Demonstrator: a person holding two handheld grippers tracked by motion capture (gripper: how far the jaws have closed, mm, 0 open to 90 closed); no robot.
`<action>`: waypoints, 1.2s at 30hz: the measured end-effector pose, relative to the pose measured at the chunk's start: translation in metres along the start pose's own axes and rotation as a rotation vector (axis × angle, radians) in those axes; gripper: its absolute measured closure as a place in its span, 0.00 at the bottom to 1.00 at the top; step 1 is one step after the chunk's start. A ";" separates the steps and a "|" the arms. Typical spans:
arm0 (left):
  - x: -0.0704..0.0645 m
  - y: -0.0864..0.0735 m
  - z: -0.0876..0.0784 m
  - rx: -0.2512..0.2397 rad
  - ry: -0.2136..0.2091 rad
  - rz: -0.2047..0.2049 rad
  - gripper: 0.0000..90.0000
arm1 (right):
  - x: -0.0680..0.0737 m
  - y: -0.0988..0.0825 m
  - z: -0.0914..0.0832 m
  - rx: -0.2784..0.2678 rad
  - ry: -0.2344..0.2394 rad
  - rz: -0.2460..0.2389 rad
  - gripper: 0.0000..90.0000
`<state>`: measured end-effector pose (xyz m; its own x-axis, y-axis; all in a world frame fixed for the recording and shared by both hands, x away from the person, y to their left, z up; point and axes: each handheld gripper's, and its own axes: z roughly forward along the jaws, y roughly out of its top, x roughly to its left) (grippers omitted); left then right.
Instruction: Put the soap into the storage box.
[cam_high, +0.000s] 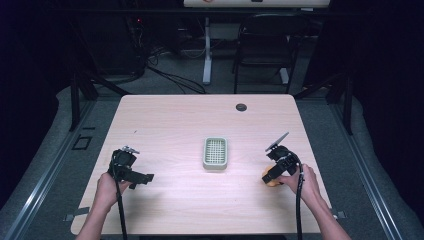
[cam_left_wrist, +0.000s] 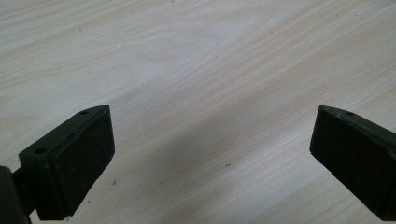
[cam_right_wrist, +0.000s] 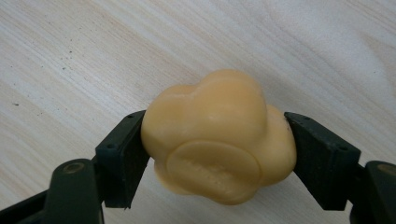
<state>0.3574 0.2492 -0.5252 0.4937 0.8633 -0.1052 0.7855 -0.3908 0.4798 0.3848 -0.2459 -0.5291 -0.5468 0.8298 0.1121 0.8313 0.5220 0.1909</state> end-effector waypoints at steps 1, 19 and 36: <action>0.000 0.000 0.000 -0.002 0.000 0.000 0.00 | 0.000 0.000 -0.001 0.002 0.001 -0.003 0.28; 0.000 0.000 0.000 -0.003 -0.001 0.000 0.00 | 0.000 -0.001 -0.006 -0.077 0.040 0.023 0.28; 0.001 -0.001 -0.001 -0.009 0.001 -0.006 0.00 | -0.002 0.007 -0.020 -0.115 0.055 0.028 0.28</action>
<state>0.3572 0.2508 -0.5253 0.4885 0.8659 -0.1072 0.7853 -0.3828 0.4867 0.3892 -0.2476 -0.5081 -0.5312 0.8296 0.1719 0.8309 0.4704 0.2972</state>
